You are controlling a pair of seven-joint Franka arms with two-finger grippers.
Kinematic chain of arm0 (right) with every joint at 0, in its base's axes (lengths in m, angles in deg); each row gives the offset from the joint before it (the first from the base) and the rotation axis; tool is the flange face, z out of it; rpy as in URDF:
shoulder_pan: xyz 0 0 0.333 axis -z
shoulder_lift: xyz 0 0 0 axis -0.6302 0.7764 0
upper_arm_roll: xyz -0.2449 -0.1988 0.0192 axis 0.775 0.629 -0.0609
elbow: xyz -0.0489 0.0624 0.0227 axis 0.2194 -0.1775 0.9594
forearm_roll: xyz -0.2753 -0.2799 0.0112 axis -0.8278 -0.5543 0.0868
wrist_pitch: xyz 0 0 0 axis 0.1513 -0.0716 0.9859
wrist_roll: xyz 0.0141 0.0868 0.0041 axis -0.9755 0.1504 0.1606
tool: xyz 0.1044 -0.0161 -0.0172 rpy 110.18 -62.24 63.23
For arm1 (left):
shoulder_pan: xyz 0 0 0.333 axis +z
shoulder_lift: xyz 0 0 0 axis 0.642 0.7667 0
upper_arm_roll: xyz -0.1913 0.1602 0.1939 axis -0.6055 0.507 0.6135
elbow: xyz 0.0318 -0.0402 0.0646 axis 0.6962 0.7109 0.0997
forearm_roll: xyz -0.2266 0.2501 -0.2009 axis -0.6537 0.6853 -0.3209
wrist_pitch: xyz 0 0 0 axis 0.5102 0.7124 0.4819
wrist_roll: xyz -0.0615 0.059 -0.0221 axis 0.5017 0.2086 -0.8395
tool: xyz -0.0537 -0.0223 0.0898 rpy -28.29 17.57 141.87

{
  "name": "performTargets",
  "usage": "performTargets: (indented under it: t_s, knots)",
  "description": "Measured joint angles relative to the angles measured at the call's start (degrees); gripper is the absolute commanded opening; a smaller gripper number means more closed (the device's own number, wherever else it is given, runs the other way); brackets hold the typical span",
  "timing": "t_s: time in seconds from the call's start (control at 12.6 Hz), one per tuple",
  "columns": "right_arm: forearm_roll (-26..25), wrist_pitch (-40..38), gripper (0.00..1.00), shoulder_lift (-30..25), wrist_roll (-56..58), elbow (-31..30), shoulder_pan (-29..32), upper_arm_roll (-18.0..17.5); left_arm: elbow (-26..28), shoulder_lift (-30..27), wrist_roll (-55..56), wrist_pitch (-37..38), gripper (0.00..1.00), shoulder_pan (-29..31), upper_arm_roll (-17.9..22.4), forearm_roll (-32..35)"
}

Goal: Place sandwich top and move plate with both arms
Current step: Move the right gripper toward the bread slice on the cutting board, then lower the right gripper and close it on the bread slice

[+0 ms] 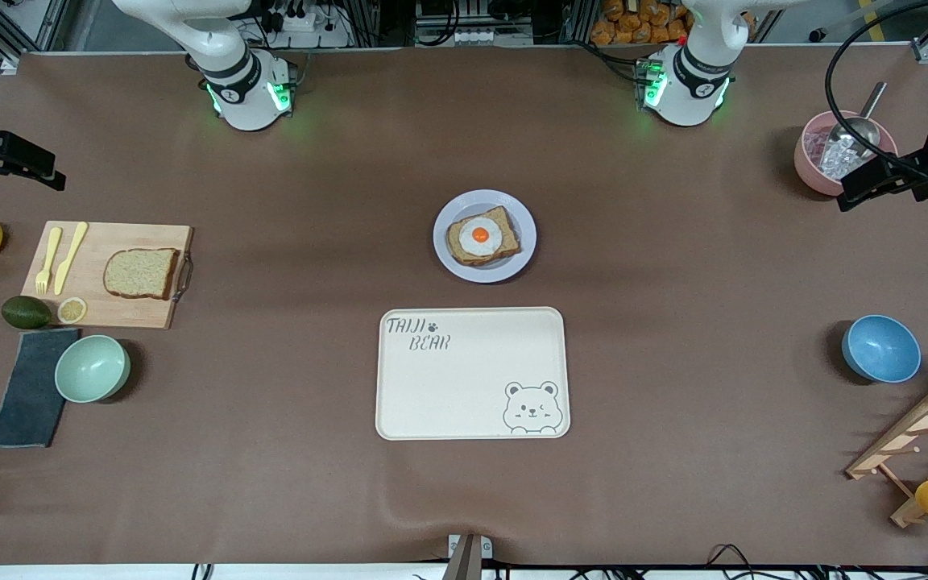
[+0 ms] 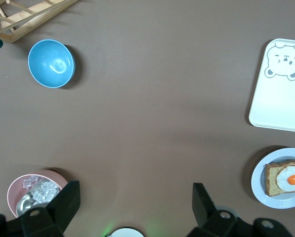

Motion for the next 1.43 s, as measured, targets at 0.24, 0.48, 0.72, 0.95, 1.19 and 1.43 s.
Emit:
performTargets:
  t_s: [0.24, 0.48, 0.72, 0.95, 1.19, 1.43]
  knots:
    - [0.00, 0.00, 1.00, 0.00, 0.02, 0.00, 0.00, 0.00, 0.02, 0.00, -0.47, 0.00, 1.00, 0.02, 0.20, 0.00]
    - [0.00, 0.00, 1.00, 0.07, 0.02, -0.01, 0.09, 0.00, 0.08, 0.12, -0.53, -0.01, 1.00, 0.03, 0.33, 0.00]
    - [-0.10, 3.23, 1.00, 0.70, 1.51, -2.82, 1.74, 0.00, 0.10, 0.20, -0.91, -0.02, 1.00, 0.06, 0.39, 0.05]
    - [-0.12, 11.50, 1.00, 3.27, 9.78, -10.59, 8.55, 0.18, 0.27, 0.32, -1.01, -0.02, 1.00, 0.01, 0.34, 0.06]
    - [-0.07, 14.08, 1.00, 8.42, 14.51, -12.86, 13.26, 0.27, 0.28, 0.35, -1.33, -0.05, 1.00, 0.00, 0.30, 0.06]
    - [-0.07, 24.05, 1.00, 10.05, 18.08, -20.32, 15.27, 0.25, 0.29, 0.37, -1.34, -0.05, 1.00, 0.00, 0.33, 0.08]
